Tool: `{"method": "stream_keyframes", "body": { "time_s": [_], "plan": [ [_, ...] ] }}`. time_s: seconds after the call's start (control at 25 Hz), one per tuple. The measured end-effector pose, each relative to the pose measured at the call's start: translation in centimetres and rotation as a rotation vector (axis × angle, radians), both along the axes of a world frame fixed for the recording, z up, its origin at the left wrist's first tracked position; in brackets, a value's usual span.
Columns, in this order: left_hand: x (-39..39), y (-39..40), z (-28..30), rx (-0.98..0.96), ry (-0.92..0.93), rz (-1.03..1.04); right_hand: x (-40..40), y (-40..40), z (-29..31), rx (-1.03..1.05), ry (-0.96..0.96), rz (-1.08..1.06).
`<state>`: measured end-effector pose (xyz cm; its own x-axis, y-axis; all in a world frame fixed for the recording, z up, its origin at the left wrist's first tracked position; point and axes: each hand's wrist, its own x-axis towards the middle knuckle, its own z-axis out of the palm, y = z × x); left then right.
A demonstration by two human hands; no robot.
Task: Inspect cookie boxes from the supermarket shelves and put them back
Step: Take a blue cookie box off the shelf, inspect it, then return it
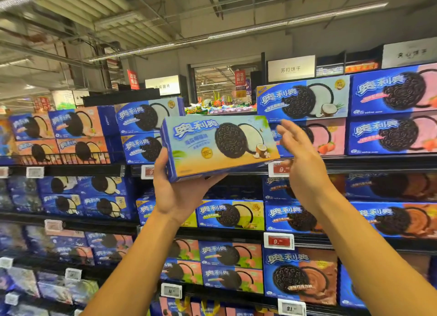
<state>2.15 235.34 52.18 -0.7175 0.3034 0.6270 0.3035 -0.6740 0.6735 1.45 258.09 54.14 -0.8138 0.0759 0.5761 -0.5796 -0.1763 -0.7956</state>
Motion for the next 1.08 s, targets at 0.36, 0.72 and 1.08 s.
{"method": "stream_keyframes", "body": {
  "time_s": [0.36, 0.72, 1.08],
  "plan": [
    [-3.1, -0.9, -1.5, 0.003, -0.009, -0.232, -0.7, 0.8, -1.8, -0.012, 0.005, 0.192],
    [-3.2, -0.9, -2.4, 0.054, -0.141, 0.041, 0.1, 2.0, -2.7, -0.114, 0.032, 0.101],
    [-2.9, -1.5, -2.7, 0.048, -0.152, 0.025, 0.1, 2.0, -3.4, -0.093, 0.037, 0.129]
  ]
}}
